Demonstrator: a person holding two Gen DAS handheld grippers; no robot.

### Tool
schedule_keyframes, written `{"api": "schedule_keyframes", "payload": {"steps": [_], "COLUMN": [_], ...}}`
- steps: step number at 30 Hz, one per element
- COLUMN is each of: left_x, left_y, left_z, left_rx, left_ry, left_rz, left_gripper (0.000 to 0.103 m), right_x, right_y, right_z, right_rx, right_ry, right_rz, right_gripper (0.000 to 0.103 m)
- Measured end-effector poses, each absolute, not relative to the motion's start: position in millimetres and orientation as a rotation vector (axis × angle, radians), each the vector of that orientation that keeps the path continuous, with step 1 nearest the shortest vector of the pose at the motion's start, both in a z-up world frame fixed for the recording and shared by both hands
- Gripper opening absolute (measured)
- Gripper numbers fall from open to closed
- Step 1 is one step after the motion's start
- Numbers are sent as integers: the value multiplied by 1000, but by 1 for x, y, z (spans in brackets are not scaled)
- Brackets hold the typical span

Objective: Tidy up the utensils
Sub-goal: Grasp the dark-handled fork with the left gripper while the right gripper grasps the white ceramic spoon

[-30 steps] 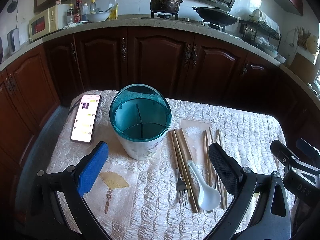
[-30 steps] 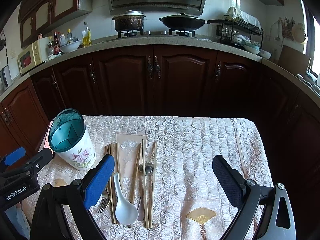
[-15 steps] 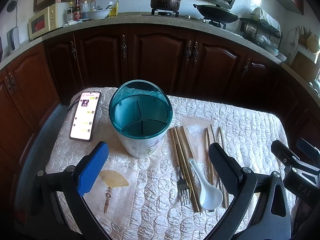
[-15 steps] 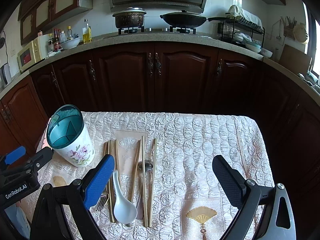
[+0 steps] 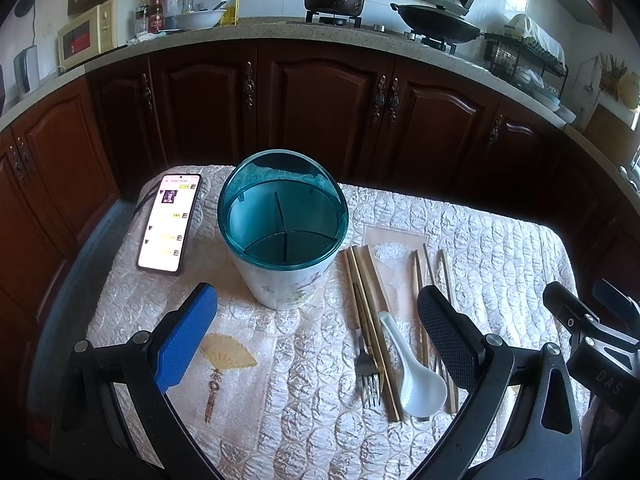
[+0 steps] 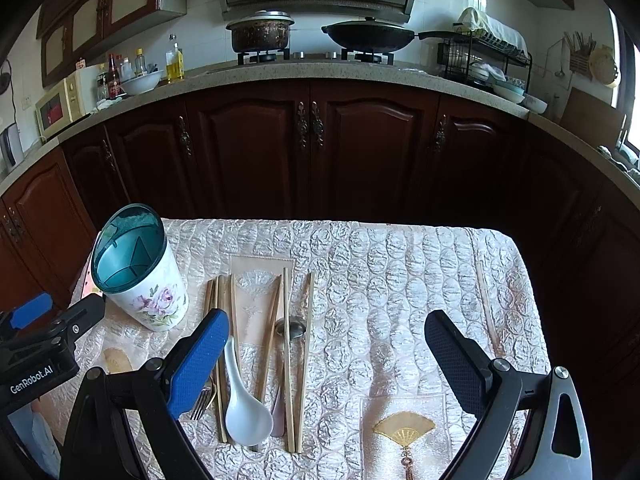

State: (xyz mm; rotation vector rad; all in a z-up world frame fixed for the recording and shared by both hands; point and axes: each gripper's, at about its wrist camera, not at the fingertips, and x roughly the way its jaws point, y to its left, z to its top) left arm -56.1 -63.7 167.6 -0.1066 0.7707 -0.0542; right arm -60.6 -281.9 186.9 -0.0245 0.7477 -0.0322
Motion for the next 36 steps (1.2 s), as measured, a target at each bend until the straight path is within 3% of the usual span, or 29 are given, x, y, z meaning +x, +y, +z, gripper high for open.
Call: {"api": "schedule_keyframes", "payload": {"steps": [26,28,30,32,36], "left_x": [-52,-52,-48,-41,-30], "left_y": [-46,-48,-52,-56,-66], "left_z": [158,152,140,124,93], "left_rx": [-161,-142,-135,-156,-206], "left_ry": [814,822,859,910,991], "left_rz": [-108,-126,-157,-198,-263], "left_gripper": [101,97,85,64,51], "right_x": [-54,-52,-48,-42,-33], "right_y": [-290,-292,-294,-298,-304], "right_z": [178,173,163,149,123], "right_rx": [-26,-29,-22,2,74], "right_ry": [779,789,823,865,946], "right_rz": [-22,9,29,59,117], "right_gripper": [98,97,91,75,51]}}
